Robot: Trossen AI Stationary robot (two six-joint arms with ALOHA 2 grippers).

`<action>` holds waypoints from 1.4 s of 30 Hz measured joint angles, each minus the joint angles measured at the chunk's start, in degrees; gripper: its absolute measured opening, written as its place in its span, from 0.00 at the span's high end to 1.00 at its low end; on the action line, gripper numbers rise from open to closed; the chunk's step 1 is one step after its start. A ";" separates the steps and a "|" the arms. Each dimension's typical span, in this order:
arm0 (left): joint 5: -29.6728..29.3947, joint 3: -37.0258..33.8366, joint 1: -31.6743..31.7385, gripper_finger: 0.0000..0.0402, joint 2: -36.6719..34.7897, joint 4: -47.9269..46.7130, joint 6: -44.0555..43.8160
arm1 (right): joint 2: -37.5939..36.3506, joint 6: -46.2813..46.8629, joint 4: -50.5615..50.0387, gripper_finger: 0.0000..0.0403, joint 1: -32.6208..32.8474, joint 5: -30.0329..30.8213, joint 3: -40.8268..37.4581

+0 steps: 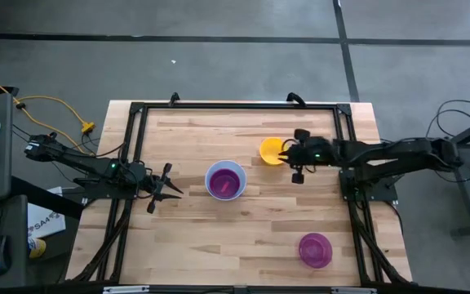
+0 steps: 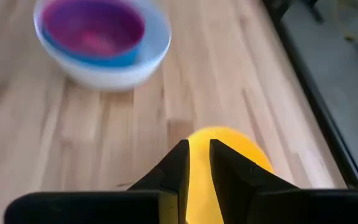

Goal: Nest bowls inside each other
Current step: Stack the yellow bowl on top of the pink bowl

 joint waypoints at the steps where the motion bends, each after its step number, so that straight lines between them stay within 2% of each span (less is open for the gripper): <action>1: -0.01 0.00 0.00 0.80 0.00 0.00 0.00 | 1.68 -1.23 -1.78 0.86 -0.20 0.05 1.19; 6: -0.01 0.00 0.00 0.80 0.00 0.00 0.00 | 8.64 -3.96 -11.24 0.86 -1.40 0.44 8.81; 14: -0.01 0.01 0.00 0.80 0.00 0.00 -0.01 | 15.09 -5.29 -24.58 0.86 -1.64 -1.57 18.34; 22: 0.00 0.00 0.00 0.80 0.00 0.00 -0.02 | 21.19 -4.50 -26.92 0.86 -1.60 -7.56 21.74; 31: 0.00 0.02 -0.01 0.80 0.00 0.00 -0.01 | 27.70 -4.90 -28.20 0.86 -1.79 -7.17 24.41; 39: -0.01 0.02 0.00 0.80 0.00 0.00 -0.02 | 28.09 -3.09 -30.49 0.86 -2.98 -2.66 24.54; 42: -0.01 0.02 0.00 0.80 0.00 0.00 -0.02 | 28.09 -1.67 -31.64 0.86 -3.29 -3.23 24.54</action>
